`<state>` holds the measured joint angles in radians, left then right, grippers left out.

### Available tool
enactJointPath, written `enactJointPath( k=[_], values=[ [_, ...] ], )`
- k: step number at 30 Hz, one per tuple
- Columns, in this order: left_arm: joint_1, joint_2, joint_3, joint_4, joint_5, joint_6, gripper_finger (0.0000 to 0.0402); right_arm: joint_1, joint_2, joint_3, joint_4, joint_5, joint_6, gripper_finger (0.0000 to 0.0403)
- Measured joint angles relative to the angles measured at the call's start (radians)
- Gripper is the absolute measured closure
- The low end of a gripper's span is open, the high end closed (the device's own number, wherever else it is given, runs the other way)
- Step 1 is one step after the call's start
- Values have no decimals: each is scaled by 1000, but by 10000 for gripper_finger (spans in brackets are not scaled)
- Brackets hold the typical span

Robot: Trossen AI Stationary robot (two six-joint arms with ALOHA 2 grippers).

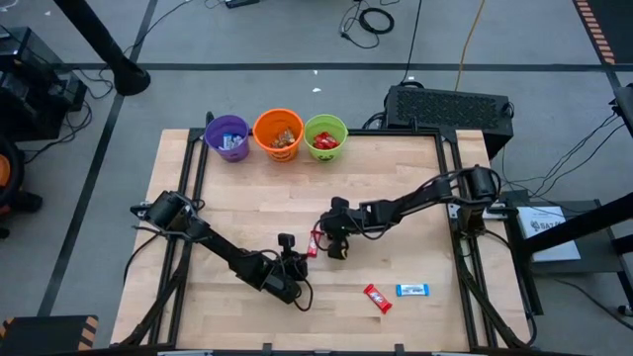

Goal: Sort candy by brand, put in halloween buckets
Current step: Put the red chocolate bar into the green bucket

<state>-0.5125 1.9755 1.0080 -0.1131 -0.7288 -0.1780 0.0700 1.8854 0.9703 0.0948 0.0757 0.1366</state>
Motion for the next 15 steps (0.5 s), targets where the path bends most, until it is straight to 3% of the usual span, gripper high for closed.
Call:
enactJointPath(
  k=[8,15],
  values=[
    [-1,0,0,3,21,0,389,-9,0,0,15,-45,-7,292],
    [-1,0,0,6,21,1,389,-13,29,0,25,-82,-14,325]
  ],
)
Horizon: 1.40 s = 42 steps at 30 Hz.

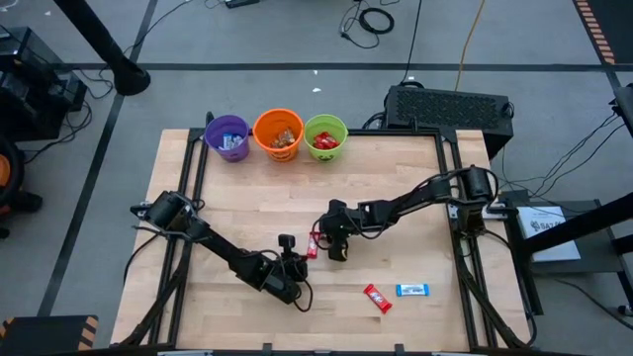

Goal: Sort candy by brand, put in halloween buckets
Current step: Put the red chocolate bar into the green bucket

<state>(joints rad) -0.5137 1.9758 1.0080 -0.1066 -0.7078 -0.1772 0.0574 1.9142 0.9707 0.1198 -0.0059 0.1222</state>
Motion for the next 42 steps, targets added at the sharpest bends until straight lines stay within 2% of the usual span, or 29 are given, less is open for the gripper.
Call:
enactJointPath(
  k=[7,17,22,26,31,37,42],
  values=[
    [0,0,0,-2,0,0,389,0,19,0,39,0,-34,396],
    [-3,0,1,-10,-1,-8,389,0,10,0,35,33,-85,402],
    [-27,-75,11,-125,-13,-125,389,7,-24,0,17,87,-112,403],
    [-55,-182,14,-202,-61,-198,389,13,-59,0,2,124,-139,403],
    [-84,-291,15,-291,-196,-318,389,19,-130,0,-26,210,-190,403],
    [-92,-358,14,-389,-319,-461,389,48,-271,0,-24,332,-333,403],
    [-69,-400,14,-397,-363,-472,389,57,-396,0,-27,375,-409,403]
  ],
)
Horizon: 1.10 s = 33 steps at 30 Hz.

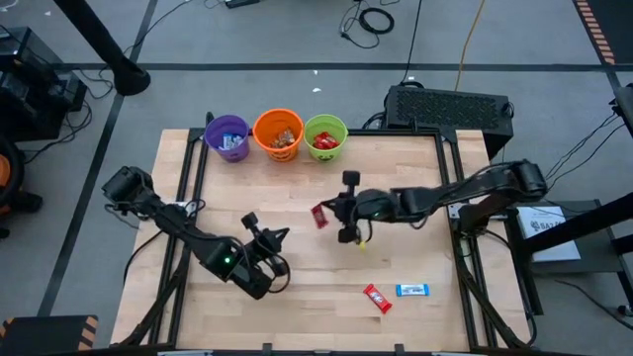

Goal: Sort candy by brand, put in halloween buckets
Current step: Put the red chocolate bar into the green bucket

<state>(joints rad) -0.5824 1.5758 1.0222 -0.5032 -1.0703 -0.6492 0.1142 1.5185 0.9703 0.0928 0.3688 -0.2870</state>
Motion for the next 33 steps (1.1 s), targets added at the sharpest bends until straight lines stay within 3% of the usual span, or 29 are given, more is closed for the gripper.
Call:
enactJointPath(
  k=[16,27,33],
  values=[
    [119,-209,0,23,16,84,389,-80,-289,0,47,6,-150,403],
    [145,-257,0,15,71,116,389,-158,-318,0,61,-4,-167,403],
    [145,-257,0,35,71,162,389,-292,-277,1,105,-41,-198,403]
  ],
)
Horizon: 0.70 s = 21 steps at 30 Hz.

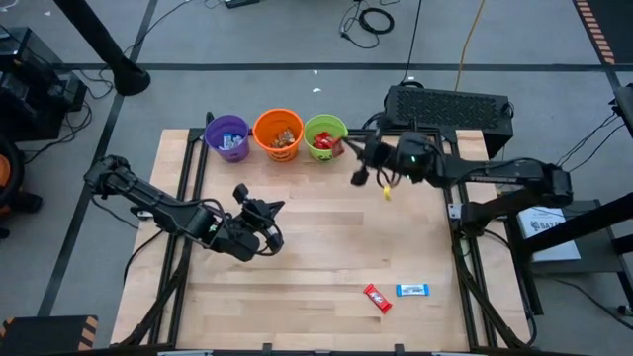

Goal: Sort candy by brand, put in halloween buckets
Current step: Put the red chocolate bar into the green bucket

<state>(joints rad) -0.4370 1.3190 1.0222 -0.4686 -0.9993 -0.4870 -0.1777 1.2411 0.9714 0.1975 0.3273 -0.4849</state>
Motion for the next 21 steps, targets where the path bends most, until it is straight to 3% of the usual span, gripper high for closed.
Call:
enactJointPath(
  k=[5,11,17,21],
  values=[
    [6,0,0,73,0,74,389,-176,95,0,145,-127,3,403],
    [8,0,0,121,0,86,389,-356,306,0,363,-232,115,403],
    [8,0,0,121,0,106,389,-440,524,0,547,-272,234,401],
    [8,0,0,120,27,108,389,-445,589,-1,556,-307,283,369]
  ],
)
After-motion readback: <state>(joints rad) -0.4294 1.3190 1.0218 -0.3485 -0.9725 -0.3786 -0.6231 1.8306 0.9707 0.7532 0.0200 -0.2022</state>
